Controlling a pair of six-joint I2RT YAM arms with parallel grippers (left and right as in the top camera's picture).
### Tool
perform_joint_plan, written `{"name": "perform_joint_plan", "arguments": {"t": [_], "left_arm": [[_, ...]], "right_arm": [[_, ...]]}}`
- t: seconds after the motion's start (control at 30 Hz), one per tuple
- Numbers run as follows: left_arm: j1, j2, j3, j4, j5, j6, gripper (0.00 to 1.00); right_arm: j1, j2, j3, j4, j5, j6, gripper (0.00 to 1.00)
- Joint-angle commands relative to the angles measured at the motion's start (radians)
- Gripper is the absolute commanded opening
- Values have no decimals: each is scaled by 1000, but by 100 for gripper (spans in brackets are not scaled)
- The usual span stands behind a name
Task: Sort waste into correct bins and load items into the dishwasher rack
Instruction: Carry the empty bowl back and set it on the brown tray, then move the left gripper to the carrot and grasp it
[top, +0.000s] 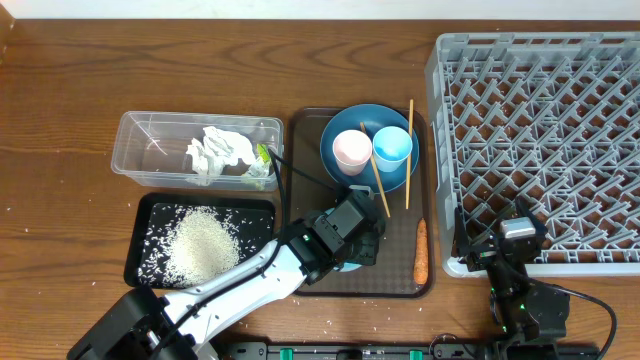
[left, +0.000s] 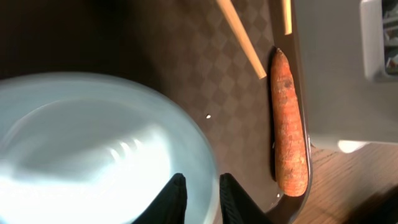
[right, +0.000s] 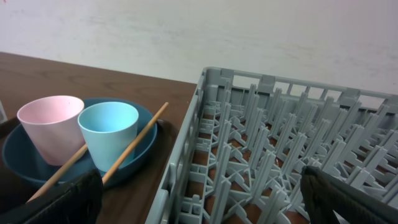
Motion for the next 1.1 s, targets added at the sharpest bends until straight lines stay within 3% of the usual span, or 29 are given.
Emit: {"name": "perform_joint_plan", "arguments": {"t": [0.0,0.17,0.8,1.07], "left_arm": [[-1,3,4,2,-18,-3,26],[-5,3,4,-3,-10,-3,38],[-131,-103,35,19,-6,-11,38],[-252,-94,35,37,-156,-17,38]], "right_arm": [[5,-5,-2,-3,-1,-6,99],[5,-5,-2,-3,-1,-6,99],[5,-5,-2,-3,-1,-6,99],[5,-5,-2,-3,-1,-6,99]]}}
